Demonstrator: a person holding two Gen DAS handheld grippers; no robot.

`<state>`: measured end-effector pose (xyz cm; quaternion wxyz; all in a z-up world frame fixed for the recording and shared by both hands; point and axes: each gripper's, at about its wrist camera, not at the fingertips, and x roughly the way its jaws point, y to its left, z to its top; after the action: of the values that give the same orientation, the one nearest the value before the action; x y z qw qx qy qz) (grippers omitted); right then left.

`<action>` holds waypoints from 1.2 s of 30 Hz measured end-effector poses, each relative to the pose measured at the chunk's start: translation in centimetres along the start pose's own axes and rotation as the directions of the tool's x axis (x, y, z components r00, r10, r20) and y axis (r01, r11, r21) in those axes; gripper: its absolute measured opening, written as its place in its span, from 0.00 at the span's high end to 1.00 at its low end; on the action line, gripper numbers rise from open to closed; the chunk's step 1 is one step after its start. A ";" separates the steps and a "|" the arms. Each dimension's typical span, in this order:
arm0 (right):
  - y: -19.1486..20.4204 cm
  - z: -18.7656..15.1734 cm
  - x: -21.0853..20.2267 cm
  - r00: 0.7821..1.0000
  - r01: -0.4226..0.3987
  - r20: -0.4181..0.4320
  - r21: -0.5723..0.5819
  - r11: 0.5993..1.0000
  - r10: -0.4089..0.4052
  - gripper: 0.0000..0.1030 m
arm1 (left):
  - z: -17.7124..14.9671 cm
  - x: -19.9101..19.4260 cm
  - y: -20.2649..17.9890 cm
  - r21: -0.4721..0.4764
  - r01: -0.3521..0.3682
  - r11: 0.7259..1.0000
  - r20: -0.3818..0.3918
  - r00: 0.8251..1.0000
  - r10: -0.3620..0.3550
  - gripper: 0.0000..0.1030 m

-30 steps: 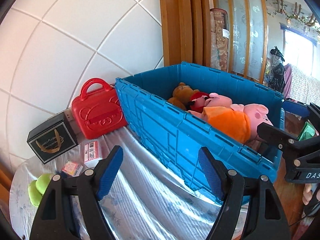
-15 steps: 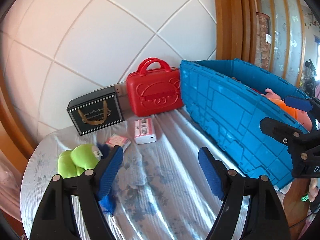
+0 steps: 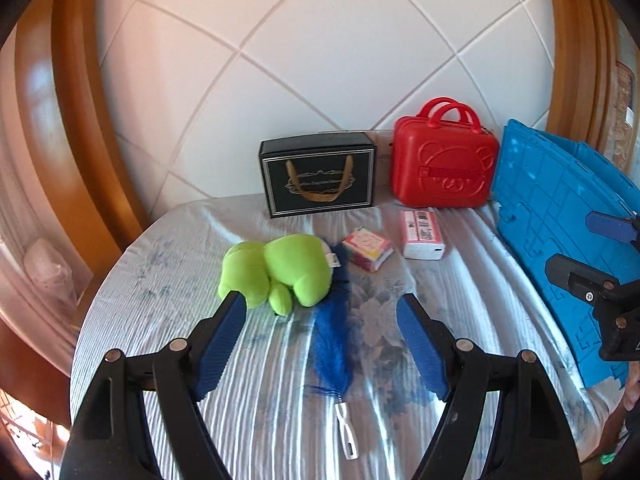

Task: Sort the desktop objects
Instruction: 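Move both grippers back toward the green plush and feather duster, then close the left gripper on the green plush while the right gripper grips its other side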

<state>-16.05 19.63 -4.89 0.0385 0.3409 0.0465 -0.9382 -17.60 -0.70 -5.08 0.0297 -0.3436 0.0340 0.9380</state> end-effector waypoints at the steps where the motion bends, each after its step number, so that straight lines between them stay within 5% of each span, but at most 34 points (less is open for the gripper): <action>1: 0.7 0.2 0.7 1.000 -0.013 -0.007 -0.010 1.000 0.013 0.00 | -0.2 0.3 0.8 -0.013 -0.015 1.000 -0.006 1.000 0.015 0.25; 10: 4.7 1.3 6.2 0.990 -0.109 -0.091 -0.047 0.993 0.105 0.00 | -2.0 3.3 5.7 -0.092 -0.073 0.993 -0.073 0.995 0.066 0.25; 16: 6.5 1.2 11.5 0.963 -0.179 -0.207 -0.006 0.984 0.174 0.00 | -2.6 6.3 8.2 -0.142 -0.087 0.986 -0.119 0.990 0.070 0.25; 36: 10.4 2.8 27.3 0.925 -0.164 -0.354 -0.054 0.985 0.135 0.00 | -3.0 22.1 11.9 -0.111 -0.077 0.991 -0.289 0.956 0.042 0.25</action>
<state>-37.61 7.92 -20.89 0.1151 0.5026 0.0651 -0.8544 -33.43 -12.10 -21.15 -0.0250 -0.4756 -0.0089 0.8793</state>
